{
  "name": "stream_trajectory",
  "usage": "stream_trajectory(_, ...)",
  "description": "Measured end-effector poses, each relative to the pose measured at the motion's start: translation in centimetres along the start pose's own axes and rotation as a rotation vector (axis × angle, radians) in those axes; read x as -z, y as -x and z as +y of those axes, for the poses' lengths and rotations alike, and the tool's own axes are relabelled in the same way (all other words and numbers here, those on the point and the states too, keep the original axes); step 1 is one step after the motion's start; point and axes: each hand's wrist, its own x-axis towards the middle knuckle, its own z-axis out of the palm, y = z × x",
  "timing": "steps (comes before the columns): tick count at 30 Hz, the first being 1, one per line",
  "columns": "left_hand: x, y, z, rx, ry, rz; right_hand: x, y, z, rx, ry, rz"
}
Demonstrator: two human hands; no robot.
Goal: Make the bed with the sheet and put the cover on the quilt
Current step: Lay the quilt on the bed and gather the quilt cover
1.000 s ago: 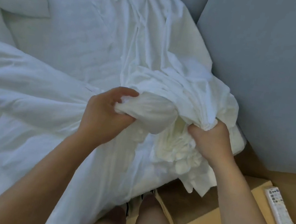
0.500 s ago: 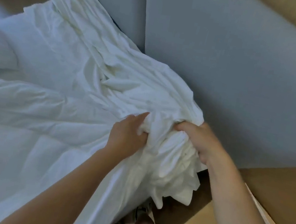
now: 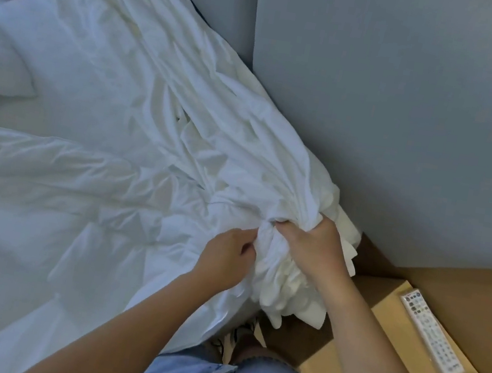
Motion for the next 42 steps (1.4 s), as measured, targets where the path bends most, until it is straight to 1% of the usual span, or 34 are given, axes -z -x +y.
stream_trajectory(1, 0.2, -0.1, 0.2, 0.082, 0.21, -0.006, -0.3, 0.2, -0.1, 0.021, 0.094, -0.015)
stream_trajectory(3, 0.9, 0.2, 0.7, 0.239, 0.739, -0.03, -1.3, 0.9, -0.1, 0.079, 0.365, -0.046)
stream_trajectory(5, 1.4, 0.8, 0.5, 0.311, 1.229, -0.109, -2.9, 1.9, 0.2, 0.141, 0.61, -0.044)
stream_trajectory(6, 1.8, 1.2, 0.4, 0.321, 1.414, -0.161, -3.8, 2.3, 0.6, 0.173, 0.696, -0.028)
stream_trajectory(7, 2.1, 1.5, 0.3, 0.321, 1.531, -0.199, -4.7, 2.6, 1.1, 0.199, 0.767, -0.018)
stream_trajectory(8, 2.3, 1.8, 0.1, 0.315, 1.569, -0.21, -5.5, 2.7, 1.7, 0.203, 0.825, -0.028)
stream_trajectory(9, 2.3, 2.0, 0.0, 0.322, 1.531, -0.199, -6.1, 2.9, 2.2, 0.199, 0.849, -0.054)
stream_trajectory(10, 2.2, 2.1, 0.0, 0.346, 1.417, -0.183, -6.4, 3.1, 2.6, 0.203, 0.841, -0.105)
stream_trajectory(12, 2.2, 1.6, -0.1, 0.432, 1.201, -0.12, -6.6, 3.2, 3.0, 0.236, 0.749, -0.262)
stream_trajectory(14, 2.4, 0.9, -0.9, 0.503, 1.146, -0.029, -5.8, 3.3, 3.3, 0.181, 0.514, -0.456)
stream_trajectory(15, 2.5, 0.7, -1.5, 0.52, 1.161, -0.007, -5.2, 3.3, 3.4, 0.143, 0.338, -0.477)
stream_trajectory(16, 2.6, 0.5, -2.0, 0.527, 1.187, 0.0, -4.6, 3.1, 3.5, 0.103, 0.173, -0.389)
stream_trajectory(17, 2.6, 0.5, -2.4, 0.531, 1.217, 0.004, -3.9, 2.6, 3.7, 0.07, 0.036, -0.234)
stream_trajectory(18, 2.5, 0.5, -2.6, 0.533, 1.241, 0.002, -3.2, 1.9, 3.9, 0.048, 0.01, -0.065)
stream_trajectory(19, 2.4, 0.5, -2.8, 0.541, 1.258, -0.005, -2.6, 1.2, 3.8, 0.041, 0.078, 0.062)
stream_trajectory(20, 2.2, 0.5, -2.9, 0.552, 1.267, -0.018, -2.2, 0.6, 3.9, 0.022, 0.166, 0.101)
stream_trajectory(21, 2.2, 0.5, -2.9, 0.561, 1.274, -0.035, -1.8, 0.0, 3.7, -0.014, 0.237, 0.056)
stream_trajectory(23, 2.5, 0.3, -3.0, 0.573, 1.283, -0.072, -1.8, -0.4, 3.0, -0.064, 0.329, -0.135)
stream_trajectory(24, 2.7, 0.1, -3.0, 0.572, 1.292, -0.1, -2.1, -0.3, 2.6, -0.053, 0.368, -0.207)
stream_trajectory(25, 3.1, 0.0, -3.0, 0.559, 1.297, -0.133, -2.4, -0.4, 2.2, -0.026, 0.376, -0.237)
stream_trajectory(27, 3.6, -0.3, -2.9, 0.519, 1.305, -0.199, -2.8, -1.0, 1.6, 0.072, 0.282, -0.235)
stream_trajectory(29, 3.8, -0.5, -2.9, 0.492, 1.321, -0.237, -3.4, -1.9, 1.4, 0.149, 0.189, -0.159)
stream_trajectory(31, 3.8, -0.8, -2.7, 0.471, 1.315, -0.239, -3.9, -3.0, 1.3, 0.152, 0.166, -0.055)
stream_trajectory(33, 3.7, -1.0, -2.4, 0.463, 1.291, -0.22, -4.4, -3.8, 1.4, 0.123, 0.177, -0.026)
stream_trajectory(35, 3.6, -1.3, -2.4, 0.479, 1.303, -0.18, -4.6, -4.0, 1.3, 0.064, 0.199, -0.111)
stream_trajectory(38, 3.6, -1.5, -2.9, 0.523, 1.339, -0.131, -4.2, -4.1, 1.1, -0.037, 0.323, -0.288)
stream_trajectory(42, 3.3, -1.3, -3.3, 0.572, 1.38, -0.148, -4.0, -4.4, 0.2, -0.196, 0.492, -0.492)
